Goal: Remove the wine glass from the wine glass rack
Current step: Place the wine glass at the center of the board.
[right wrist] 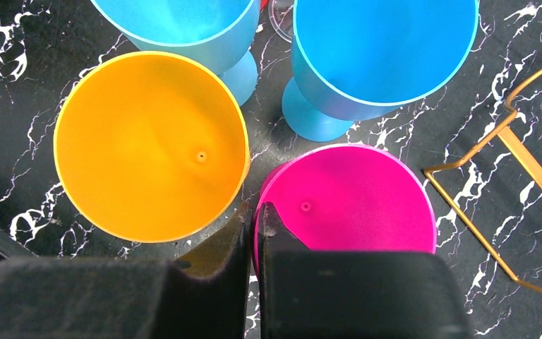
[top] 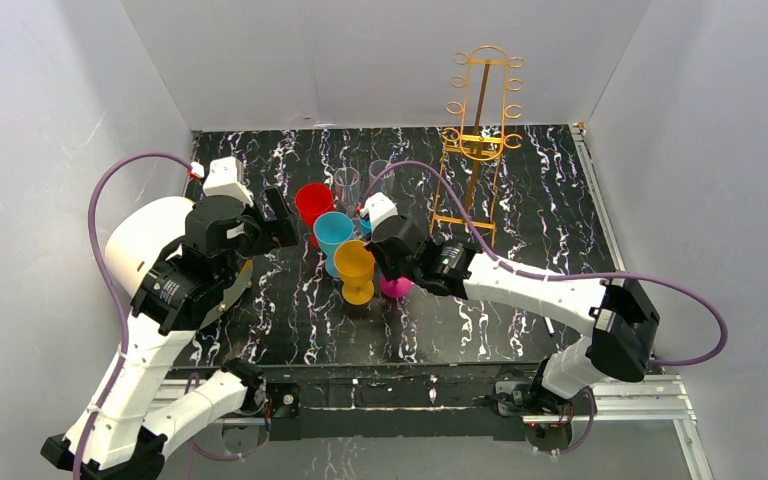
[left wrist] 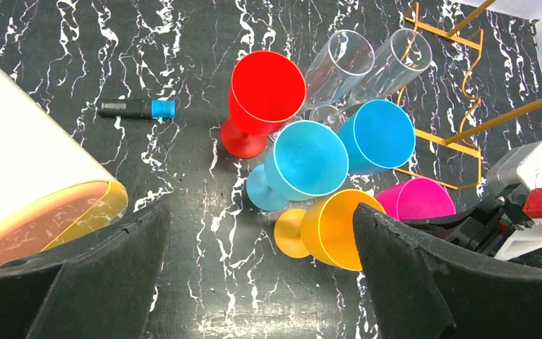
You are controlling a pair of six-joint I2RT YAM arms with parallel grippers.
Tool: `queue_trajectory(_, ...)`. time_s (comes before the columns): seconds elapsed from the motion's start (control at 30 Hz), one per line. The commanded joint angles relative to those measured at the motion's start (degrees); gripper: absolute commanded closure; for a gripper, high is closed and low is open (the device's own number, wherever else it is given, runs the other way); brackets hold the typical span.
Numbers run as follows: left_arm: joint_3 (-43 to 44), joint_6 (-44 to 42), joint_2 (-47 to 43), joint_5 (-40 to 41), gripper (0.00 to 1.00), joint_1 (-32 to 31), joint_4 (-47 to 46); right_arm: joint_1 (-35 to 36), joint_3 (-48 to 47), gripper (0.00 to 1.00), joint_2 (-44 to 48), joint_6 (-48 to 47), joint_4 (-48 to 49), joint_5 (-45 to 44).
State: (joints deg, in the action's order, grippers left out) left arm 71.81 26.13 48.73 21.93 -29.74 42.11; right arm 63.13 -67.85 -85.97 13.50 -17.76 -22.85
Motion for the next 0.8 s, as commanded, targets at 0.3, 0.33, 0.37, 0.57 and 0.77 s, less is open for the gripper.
queue_trajectory(0.3,0.52,-1.12,0.21,0.85,0.02,0.29,0.54,0.3,-6.06,0.75,0.41,-0.67,-2.06,-1.25)
queue_trajectory(0.33,0.54,-1.16,0.27,0.83,0.02,0.29,0.5,0.32,-6.39,0.75,0.45,-0.72,-2.45,-1.24)
queue_trajectory(0.37,0.69,-1.25,0.31,0.7,0.02,0.34,0.52,0.32,-6.79,0.75,0.53,-0.63,-2.97,-1.21)
queue_trajectory(0.57,0.88,-1.56,0.58,0.65,0.02,0.29,0.43,0.41,-8.39,0.74,2.92,0.17,-5.48,-1.72)
queue_trajectory(0.77,0.52,-2.29,-0.13,0.82,0.02,0.29,1.14,0.32,-3.84,0.68,14.19,3.08,-7.08,-2.17)
